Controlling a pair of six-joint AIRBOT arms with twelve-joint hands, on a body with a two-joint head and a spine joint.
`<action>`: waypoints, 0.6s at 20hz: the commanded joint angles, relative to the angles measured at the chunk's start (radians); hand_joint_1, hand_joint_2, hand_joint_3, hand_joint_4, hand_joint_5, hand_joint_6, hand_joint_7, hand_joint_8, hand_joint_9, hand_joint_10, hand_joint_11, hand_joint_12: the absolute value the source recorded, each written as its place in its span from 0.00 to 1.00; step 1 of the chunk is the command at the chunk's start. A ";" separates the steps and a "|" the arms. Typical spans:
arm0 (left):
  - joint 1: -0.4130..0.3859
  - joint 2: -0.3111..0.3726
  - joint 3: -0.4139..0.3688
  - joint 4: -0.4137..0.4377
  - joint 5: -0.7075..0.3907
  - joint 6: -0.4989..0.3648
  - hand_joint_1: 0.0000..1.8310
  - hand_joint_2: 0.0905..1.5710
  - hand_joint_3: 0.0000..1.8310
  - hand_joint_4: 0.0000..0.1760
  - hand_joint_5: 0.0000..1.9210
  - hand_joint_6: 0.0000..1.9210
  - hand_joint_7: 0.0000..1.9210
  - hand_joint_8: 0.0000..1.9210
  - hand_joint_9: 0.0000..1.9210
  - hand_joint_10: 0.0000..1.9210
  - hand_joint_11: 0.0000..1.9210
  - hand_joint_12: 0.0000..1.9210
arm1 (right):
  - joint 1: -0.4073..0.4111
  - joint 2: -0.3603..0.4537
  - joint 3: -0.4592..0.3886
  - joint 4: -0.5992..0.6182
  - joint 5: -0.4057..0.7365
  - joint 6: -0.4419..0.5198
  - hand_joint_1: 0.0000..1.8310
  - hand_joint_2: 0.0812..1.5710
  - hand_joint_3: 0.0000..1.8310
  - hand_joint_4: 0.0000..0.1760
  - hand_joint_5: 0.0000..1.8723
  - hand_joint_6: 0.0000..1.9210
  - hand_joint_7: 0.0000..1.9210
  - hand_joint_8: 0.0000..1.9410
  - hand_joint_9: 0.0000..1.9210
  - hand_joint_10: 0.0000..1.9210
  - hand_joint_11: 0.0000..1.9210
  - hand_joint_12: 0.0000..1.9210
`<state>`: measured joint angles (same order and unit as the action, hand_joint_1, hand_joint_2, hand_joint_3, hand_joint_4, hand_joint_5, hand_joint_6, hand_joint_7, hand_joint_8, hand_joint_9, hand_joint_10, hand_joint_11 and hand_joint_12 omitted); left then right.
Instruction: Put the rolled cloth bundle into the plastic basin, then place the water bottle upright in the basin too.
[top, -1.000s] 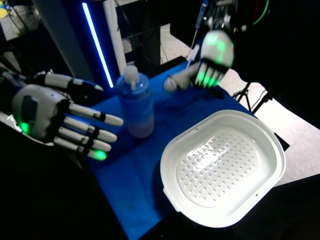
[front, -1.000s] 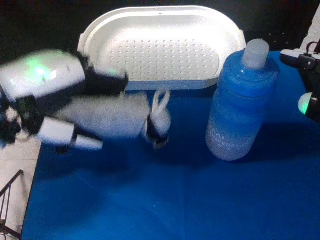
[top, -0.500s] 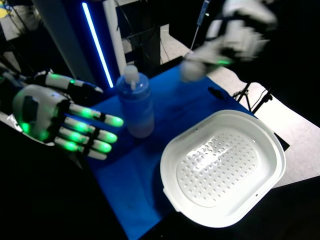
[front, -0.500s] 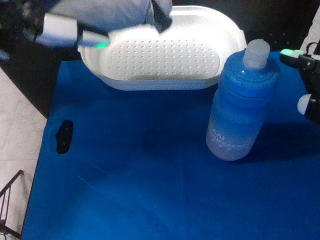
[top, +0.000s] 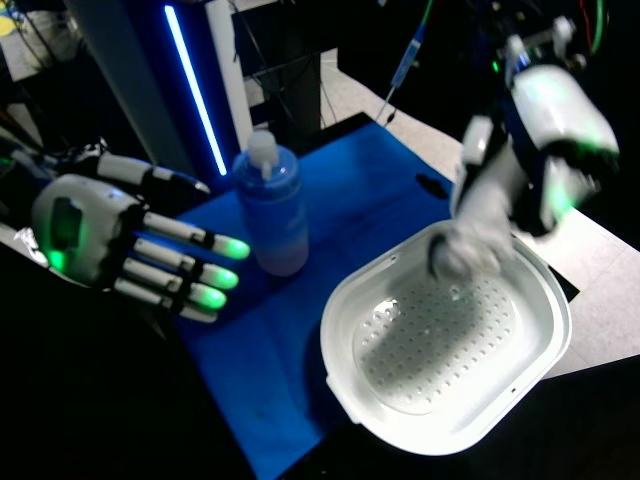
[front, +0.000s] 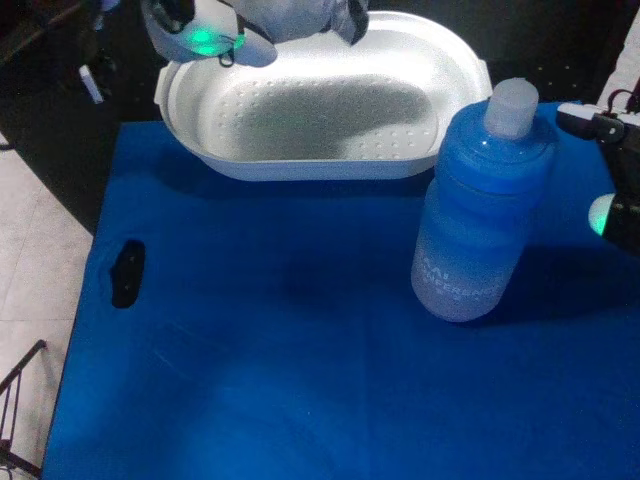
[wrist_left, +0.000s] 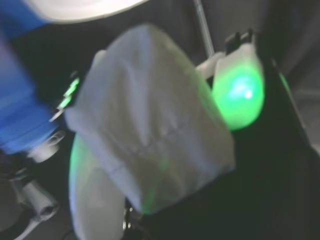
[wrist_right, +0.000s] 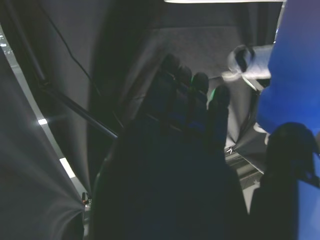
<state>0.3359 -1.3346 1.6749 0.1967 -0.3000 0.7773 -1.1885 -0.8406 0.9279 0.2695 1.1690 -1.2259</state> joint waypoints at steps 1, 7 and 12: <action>-0.025 -0.018 0.026 -0.001 -0.059 -0.004 0.95 0.78 0.00 1.00 0.37 1.00 0.51 1.00 0.62 1.00 0.71 1.00 | 0.004 -0.002 0.010 -0.004 0.125 0.024 0.08 0.87 0.00 0.51 0.14 0.00 0.11 0.00 0.11 0.01 0.13 0.02; -0.021 -0.155 0.204 0.034 0.082 -0.004 0.93 0.75 0.00 1.00 0.45 1.00 0.57 1.00 0.65 1.00 0.71 1.00 | 0.006 -0.015 0.040 -0.021 0.125 0.062 0.05 0.90 0.00 0.28 0.15 0.00 0.12 0.00 0.14 0.00 0.00 0.42; 0.010 -0.193 0.249 0.028 0.118 -0.004 0.93 0.75 0.00 1.00 0.39 1.00 0.54 1.00 0.63 1.00 0.73 1.00 | 0.006 -0.023 0.048 -0.023 0.125 0.065 0.06 0.90 0.00 0.20 0.15 0.00 0.13 0.00 0.13 0.00 0.00 0.42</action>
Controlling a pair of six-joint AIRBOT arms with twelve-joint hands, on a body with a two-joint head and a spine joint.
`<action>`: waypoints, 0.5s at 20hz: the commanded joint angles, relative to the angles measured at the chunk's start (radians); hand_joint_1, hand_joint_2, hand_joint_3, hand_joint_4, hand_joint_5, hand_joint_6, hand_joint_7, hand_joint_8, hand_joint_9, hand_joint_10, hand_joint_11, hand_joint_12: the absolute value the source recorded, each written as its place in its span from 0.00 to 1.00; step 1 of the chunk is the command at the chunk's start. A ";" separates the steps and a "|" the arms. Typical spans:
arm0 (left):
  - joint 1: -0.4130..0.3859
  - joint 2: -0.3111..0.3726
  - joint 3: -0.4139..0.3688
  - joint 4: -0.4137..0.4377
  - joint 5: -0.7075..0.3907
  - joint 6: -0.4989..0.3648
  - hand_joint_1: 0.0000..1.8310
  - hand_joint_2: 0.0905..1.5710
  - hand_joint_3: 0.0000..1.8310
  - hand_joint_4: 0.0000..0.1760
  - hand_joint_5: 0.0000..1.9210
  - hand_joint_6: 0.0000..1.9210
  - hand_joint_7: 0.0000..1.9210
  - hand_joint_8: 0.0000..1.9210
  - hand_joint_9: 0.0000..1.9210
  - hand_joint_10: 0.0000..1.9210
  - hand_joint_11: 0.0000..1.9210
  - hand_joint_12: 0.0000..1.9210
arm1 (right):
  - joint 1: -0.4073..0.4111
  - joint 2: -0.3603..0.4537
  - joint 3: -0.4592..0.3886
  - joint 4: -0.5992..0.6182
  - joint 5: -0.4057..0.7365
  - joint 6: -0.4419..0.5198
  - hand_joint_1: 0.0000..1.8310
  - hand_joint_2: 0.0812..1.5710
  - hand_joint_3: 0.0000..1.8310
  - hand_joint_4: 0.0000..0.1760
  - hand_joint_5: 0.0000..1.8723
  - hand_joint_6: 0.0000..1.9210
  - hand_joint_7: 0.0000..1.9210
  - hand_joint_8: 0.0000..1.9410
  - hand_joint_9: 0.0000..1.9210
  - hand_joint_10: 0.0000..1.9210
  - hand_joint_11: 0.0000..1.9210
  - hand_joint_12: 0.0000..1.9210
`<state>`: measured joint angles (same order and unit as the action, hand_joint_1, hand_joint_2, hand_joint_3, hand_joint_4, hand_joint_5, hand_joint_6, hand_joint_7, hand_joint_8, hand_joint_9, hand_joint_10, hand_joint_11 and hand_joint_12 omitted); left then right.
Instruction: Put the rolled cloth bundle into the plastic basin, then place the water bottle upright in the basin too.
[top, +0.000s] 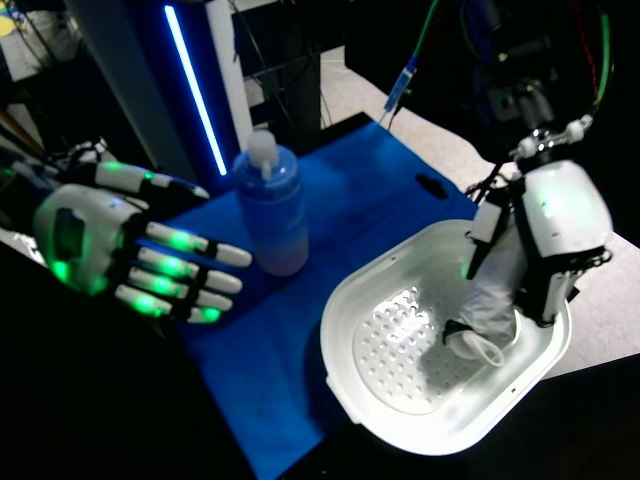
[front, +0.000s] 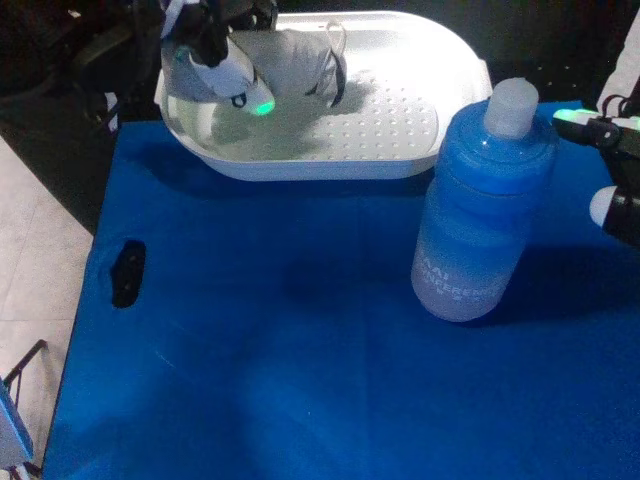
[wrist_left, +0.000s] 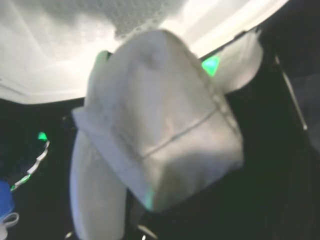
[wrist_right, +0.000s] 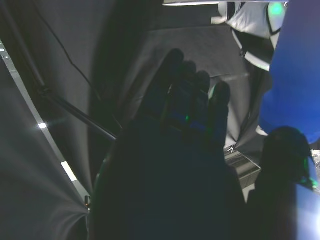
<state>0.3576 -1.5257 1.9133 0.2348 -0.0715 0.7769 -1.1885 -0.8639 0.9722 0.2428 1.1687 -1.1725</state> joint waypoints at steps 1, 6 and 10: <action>-0.007 -0.005 0.014 -0.014 -0.108 -0.004 0.94 0.75 0.00 1.00 0.40 1.00 0.54 1.00 0.63 1.00 0.73 1.00 | 0.006 -0.001 0.004 0.004 0.126 0.012 0.06 0.90 0.00 0.22 0.15 0.00 0.13 0.00 0.13 0.00 0.00 0.42; 0.019 -0.008 0.016 -0.036 -0.106 -0.004 0.64 0.74 0.00 0.76 0.31 0.98 0.38 1.00 0.51 1.00 0.61 1.00 | 0.006 -0.002 0.005 0.004 0.126 0.016 0.09 0.90 0.00 0.15 0.15 0.00 0.13 0.00 0.13 0.00 0.00 0.43; 0.022 -0.009 0.013 -0.042 -0.113 -0.005 0.48 0.78 0.00 1.00 0.37 0.72 0.22 0.85 0.29 1.00 0.43 1.00 | 0.006 -0.005 0.005 0.004 0.126 0.016 0.09 0.90 0.00 0.16 0.15 0.00 0.13 0.00 0.14 0.00 0.00 0.45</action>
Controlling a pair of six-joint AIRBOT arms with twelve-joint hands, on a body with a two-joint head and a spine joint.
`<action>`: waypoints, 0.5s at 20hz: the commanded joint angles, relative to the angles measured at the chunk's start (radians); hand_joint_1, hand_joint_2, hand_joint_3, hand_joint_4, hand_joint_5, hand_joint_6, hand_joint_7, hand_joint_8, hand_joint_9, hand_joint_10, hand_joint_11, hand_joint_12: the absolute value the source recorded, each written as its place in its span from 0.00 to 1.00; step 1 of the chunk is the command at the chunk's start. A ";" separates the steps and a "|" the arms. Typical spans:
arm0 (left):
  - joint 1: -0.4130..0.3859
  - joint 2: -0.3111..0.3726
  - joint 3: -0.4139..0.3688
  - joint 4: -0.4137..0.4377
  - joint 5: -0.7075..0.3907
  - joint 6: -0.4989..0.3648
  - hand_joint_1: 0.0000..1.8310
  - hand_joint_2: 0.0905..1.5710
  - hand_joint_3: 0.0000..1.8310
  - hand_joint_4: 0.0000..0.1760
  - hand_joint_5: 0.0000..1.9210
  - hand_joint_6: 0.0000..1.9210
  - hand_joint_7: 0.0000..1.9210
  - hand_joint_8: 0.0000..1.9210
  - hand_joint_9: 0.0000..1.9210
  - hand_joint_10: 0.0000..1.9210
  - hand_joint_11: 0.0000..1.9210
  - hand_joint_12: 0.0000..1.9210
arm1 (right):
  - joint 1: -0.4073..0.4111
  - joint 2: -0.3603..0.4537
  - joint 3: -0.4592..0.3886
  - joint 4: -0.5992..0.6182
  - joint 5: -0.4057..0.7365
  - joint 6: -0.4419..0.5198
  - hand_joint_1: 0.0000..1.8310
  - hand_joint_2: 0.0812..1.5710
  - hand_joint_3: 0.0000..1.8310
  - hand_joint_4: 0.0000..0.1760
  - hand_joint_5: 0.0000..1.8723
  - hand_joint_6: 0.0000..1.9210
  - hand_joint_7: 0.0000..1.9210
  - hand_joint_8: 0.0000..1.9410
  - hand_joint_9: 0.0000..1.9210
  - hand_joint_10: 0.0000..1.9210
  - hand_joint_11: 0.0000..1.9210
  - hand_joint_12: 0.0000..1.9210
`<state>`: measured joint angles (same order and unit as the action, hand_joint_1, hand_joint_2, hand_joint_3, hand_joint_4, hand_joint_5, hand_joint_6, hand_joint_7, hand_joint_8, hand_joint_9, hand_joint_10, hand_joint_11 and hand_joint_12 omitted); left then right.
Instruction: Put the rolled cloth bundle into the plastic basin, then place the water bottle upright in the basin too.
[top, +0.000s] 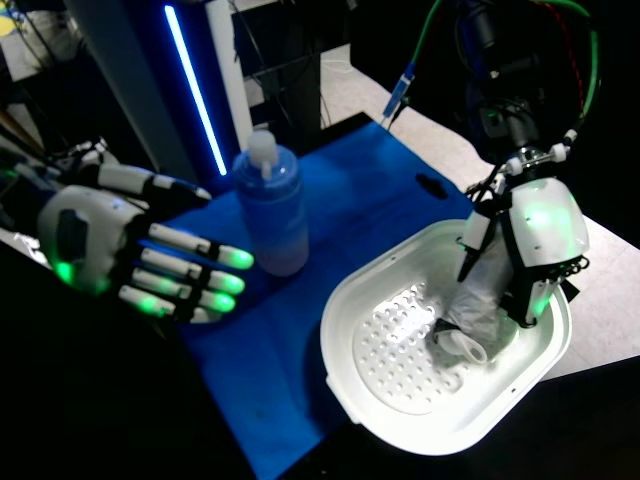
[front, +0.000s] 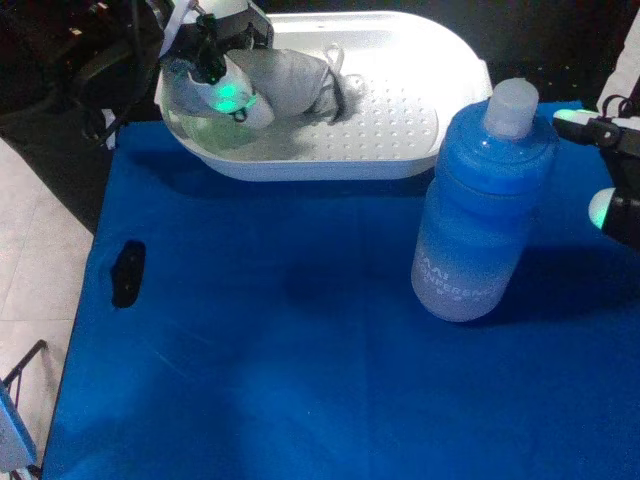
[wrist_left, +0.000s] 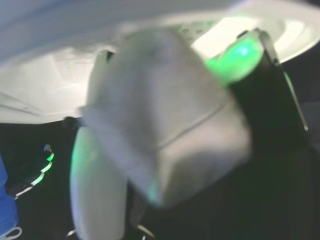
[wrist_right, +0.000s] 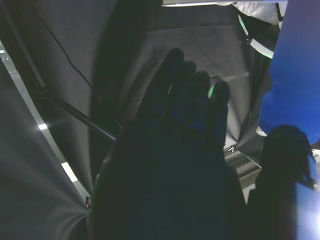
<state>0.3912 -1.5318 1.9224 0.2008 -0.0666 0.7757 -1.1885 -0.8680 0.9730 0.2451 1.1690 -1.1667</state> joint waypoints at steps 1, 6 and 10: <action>-0.012 -0.003 0.003 -0.008 -0.118 -0.004 0.43 0.70 0.00 0.53 0.31 0.46 0.18 0.85 0.26 1.00 0.40 1.00 | 0.006 -0.002 0.004 0.002 0.125 0.010 0.09 0.91 0.00 0.13 0.15 0.00 0.14 0.00 0.15 0.00 0.00 0.42; -0.002 -0.003 -0.007 -0.008 -0.123 -0.004 0.37 0.64 0.00 0.45 0.36 0.00 0.32 0.22 0.26 0.39 0.11 0.72 | 0.006 -0.003 0.004 0.002 0.125 0.015 0.10 0.91 0.00 0.15 0.15 0.00 0.14 0.00 0.15 0.00 0.00 0.40; 0.006 0.012 -0.026 -0.011 -0.133 -0.005 0.35 0.63 0.00 0.63 0.22 0.00 0.27 0.00 0.27 0.01 0.00 0.58 | 0.006 -0.004 0.003 0.002 0.125 0.024 0.11 0.91 0.00 0.17 0.15 0.00 0.13 0.00 0.15 0.00 0.00 0.42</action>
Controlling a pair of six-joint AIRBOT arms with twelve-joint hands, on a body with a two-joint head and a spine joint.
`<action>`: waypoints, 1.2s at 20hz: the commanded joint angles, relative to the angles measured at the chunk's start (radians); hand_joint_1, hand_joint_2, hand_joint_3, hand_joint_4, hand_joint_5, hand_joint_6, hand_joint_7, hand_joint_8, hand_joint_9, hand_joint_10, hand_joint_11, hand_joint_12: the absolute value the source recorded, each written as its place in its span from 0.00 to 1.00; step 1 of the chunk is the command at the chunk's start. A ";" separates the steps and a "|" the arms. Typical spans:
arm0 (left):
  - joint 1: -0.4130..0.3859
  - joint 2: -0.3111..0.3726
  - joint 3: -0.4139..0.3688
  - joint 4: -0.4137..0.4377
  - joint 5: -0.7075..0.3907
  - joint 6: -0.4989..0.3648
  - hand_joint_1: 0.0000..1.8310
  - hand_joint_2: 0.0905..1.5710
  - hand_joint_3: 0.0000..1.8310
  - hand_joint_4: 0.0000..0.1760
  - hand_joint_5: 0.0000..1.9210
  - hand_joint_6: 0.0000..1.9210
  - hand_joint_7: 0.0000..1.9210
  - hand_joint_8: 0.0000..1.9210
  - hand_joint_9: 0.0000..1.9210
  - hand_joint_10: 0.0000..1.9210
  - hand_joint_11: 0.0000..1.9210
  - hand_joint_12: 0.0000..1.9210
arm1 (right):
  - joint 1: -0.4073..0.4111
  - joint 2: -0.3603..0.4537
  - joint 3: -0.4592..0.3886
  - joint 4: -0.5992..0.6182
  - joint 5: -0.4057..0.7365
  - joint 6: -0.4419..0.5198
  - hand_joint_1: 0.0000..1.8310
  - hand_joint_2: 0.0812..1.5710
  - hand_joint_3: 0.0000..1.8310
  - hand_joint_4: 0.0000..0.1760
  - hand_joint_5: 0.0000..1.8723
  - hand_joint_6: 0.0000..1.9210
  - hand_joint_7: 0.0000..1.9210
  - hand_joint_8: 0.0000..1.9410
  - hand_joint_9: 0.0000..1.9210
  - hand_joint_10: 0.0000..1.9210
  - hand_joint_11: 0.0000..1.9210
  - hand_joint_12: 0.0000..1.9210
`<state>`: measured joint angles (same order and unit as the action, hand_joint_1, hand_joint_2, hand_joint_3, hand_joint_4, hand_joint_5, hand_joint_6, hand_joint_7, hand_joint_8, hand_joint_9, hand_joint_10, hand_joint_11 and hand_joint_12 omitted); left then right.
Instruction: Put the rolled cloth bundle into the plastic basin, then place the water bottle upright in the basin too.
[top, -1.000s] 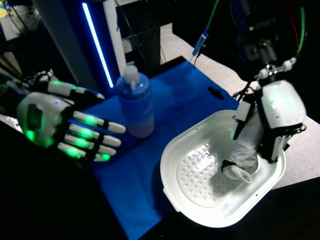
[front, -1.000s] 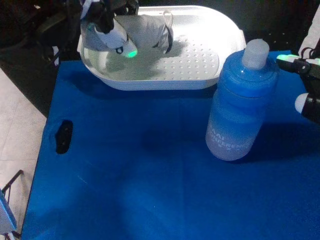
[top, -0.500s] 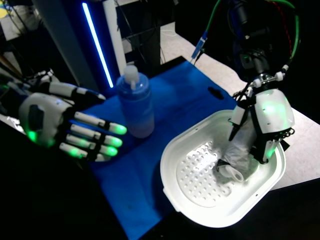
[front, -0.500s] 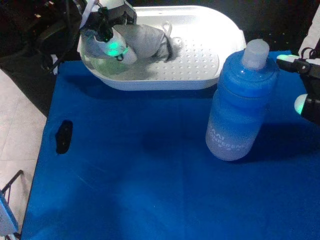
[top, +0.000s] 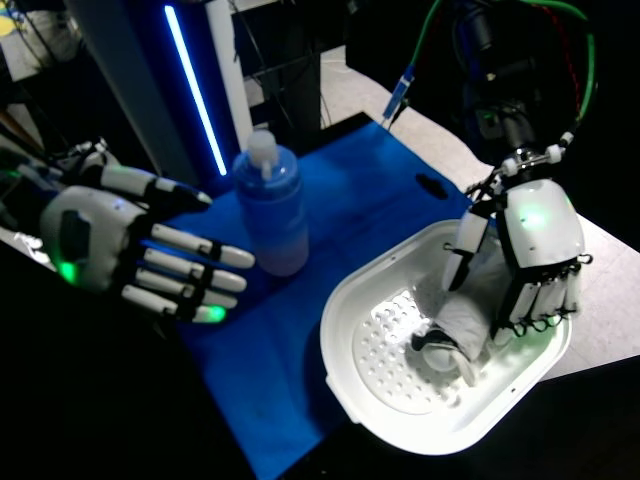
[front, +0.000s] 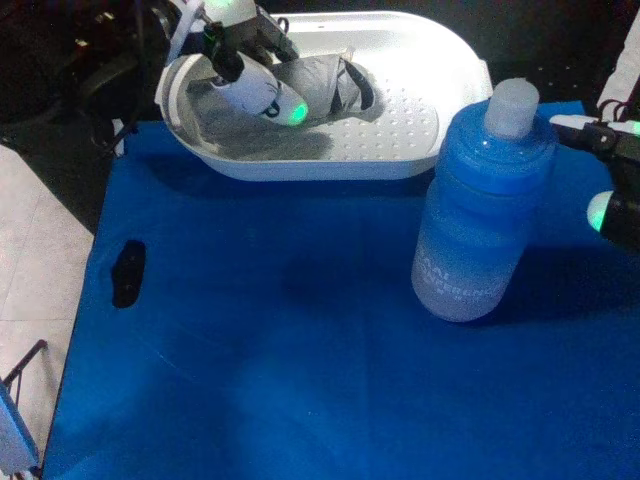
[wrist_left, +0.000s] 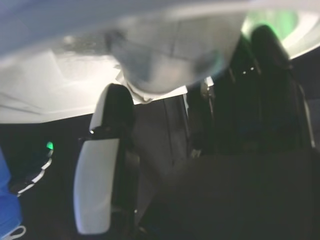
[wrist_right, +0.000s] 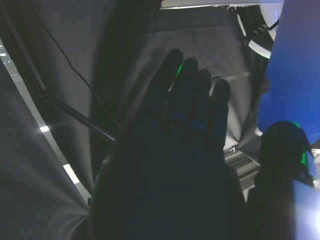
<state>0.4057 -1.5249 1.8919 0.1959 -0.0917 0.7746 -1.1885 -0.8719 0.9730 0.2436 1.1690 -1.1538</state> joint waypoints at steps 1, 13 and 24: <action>-0.008 0.013 -0.005 -0.010 -0.117 -0.004 0.35 0.62 0.00 0.64 0.21 0.00 0.26 0.00 0.27 0.01 0.00 0.58 | 0.006 0.000 0.003 0.004 0.125 0.014 0.12 0.91 0.00 0.15 0.15 0.00 0.13 0.00 0.15 0.00 0.00 0.43; 0.180 0.405 -0.455 -0.162 -0.683 -0.088 0.15 0.53 0.00 1.00 0.00 0.00 0.00 0.00 0.00 0.00 0.00 0.00 | 0.007 0.027 -0.035 0.028 0.241 0.042 0.37 0.63 0.00 1.00 0.00 0.00 0.00 0.00 0.01 0.00 0.00 0.23; 0.728 0.628 -0.835 -0.485 -1.404 -0.135 0.32 0.49 0.00 1.00 0.00 0.00 0.00 0.00 0.00 0.00 0.00 0.00 | 0.103 -0.050 -0.041 -0.005 0.305 0.091 0.42 0.50 0.00 1.00 0.00 0.00 0.00 0.00 0.02 0.00 0.00 0.28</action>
<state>1.1549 -0.9070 1.0485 -0.2771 -1.3224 0.6434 -1.0920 -0.9230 0.9306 0.2535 1.3495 -1.0737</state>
